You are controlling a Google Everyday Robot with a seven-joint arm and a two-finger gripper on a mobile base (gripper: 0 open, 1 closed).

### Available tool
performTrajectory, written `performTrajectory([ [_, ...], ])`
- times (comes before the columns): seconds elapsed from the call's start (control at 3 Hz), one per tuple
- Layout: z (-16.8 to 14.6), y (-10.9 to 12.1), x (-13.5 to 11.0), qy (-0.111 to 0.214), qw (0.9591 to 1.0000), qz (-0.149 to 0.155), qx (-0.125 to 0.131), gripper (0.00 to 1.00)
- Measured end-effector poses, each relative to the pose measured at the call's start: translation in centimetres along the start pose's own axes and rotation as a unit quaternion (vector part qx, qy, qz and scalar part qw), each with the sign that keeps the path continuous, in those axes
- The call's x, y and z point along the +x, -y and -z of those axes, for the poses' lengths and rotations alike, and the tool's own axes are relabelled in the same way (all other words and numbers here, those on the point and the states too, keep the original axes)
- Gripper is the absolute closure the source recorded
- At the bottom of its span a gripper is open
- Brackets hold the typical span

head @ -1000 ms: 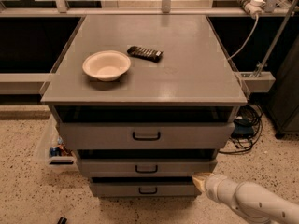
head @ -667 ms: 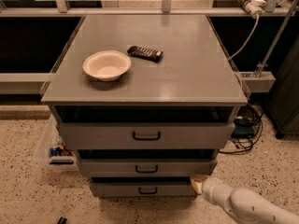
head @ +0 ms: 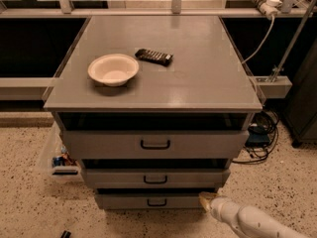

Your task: Open bottom drawer

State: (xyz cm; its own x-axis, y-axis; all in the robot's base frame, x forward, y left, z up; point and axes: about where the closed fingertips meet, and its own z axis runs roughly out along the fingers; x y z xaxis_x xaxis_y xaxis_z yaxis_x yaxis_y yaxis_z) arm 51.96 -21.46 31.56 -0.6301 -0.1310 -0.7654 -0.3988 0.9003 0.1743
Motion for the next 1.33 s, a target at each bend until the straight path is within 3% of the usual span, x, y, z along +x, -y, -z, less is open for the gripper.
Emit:
performTrajectory([
  [0.67, -1.4, 0.5, 1.3, -0.019, 0.9997, -0.012, 0.001, 1.00],
  [1.0, -3.8, 1.2, 3.7, -0.037, 0.9988, -0.028, -0.014, 1.00],
  [1.33, -6.0, 2.7, 4.6, -0.030, 0.9986, -0.041, -0.010, 1.00],
])
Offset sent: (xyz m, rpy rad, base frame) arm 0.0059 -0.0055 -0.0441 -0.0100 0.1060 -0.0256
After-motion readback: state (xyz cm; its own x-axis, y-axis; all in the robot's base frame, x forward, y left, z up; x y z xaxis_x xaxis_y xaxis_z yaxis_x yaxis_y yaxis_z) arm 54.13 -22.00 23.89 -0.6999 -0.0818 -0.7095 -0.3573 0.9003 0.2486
